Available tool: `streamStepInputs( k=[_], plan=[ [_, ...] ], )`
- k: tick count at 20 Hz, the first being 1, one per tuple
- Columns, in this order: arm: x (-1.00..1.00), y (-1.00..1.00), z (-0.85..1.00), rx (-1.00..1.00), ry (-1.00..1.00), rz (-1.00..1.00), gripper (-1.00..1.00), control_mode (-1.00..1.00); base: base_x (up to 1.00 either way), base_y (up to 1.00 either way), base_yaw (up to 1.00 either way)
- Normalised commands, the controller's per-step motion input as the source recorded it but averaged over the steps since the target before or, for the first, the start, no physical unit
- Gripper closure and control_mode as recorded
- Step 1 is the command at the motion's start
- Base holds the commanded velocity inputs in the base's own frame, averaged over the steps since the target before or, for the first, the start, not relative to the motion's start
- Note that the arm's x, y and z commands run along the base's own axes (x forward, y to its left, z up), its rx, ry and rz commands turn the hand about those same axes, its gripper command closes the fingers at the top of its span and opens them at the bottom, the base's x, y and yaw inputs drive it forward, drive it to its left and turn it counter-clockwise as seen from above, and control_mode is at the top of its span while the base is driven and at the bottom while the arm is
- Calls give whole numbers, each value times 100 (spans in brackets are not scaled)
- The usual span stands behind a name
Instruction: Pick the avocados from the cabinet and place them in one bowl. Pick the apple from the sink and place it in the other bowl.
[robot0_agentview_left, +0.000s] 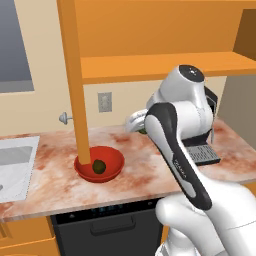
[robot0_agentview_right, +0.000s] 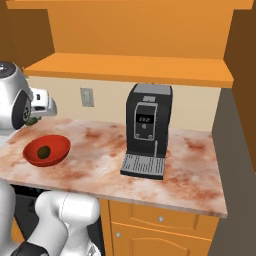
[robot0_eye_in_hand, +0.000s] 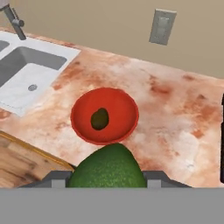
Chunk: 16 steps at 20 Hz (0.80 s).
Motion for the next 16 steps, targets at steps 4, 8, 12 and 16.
streamStepInputs(
  k=[4,8,12,16],
  plan=[
    [22,4,-53,-4,2,5,100,-100,0,0,0],
    [38,-6,-46,0,16,2,100,-100,0,0,0],
    [36,13,-45,-9,11,8,100,-100,0,0,0],
    [35,23,-54,-17,2,5,100,-100,0,0,0]
  ],
)
